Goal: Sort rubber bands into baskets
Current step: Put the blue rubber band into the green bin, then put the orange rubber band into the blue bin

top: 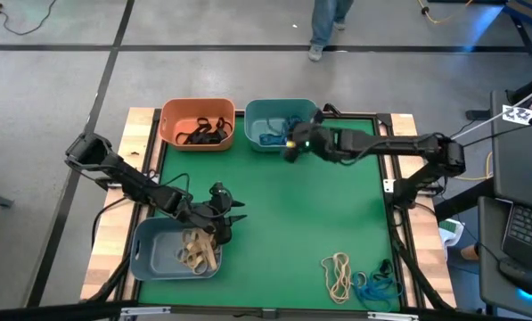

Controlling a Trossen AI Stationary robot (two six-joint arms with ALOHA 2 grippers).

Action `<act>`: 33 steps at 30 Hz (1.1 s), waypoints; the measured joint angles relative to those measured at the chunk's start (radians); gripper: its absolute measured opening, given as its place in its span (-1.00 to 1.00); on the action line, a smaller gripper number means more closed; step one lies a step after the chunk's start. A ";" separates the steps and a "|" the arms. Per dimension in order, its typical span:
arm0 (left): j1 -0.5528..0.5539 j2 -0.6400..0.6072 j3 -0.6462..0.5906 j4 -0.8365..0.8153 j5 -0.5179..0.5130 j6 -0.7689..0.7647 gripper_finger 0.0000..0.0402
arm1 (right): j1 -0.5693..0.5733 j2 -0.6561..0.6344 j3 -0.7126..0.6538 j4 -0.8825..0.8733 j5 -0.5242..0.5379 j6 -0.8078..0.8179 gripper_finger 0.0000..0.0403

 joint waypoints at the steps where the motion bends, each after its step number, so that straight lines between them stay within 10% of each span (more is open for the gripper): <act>1: 0.000 0.000 0.000 0.000 0.000 0.000 -0.15 | -0.020 0.001 0.000 0.009 -0.001 -0.001 -0.94; 21: -0.001 0.000 0.000 -0.001 0.000 0.000 -0.15 | -0.221 0.167 0.000 0.007 -0.253 0.032 -0.89; 33: -0.001 0.000 0.000 -0.001 0.000 0.000 -0.15 | -0.225 0.172 0.000 -0.030 -0.264 0.035 -0.05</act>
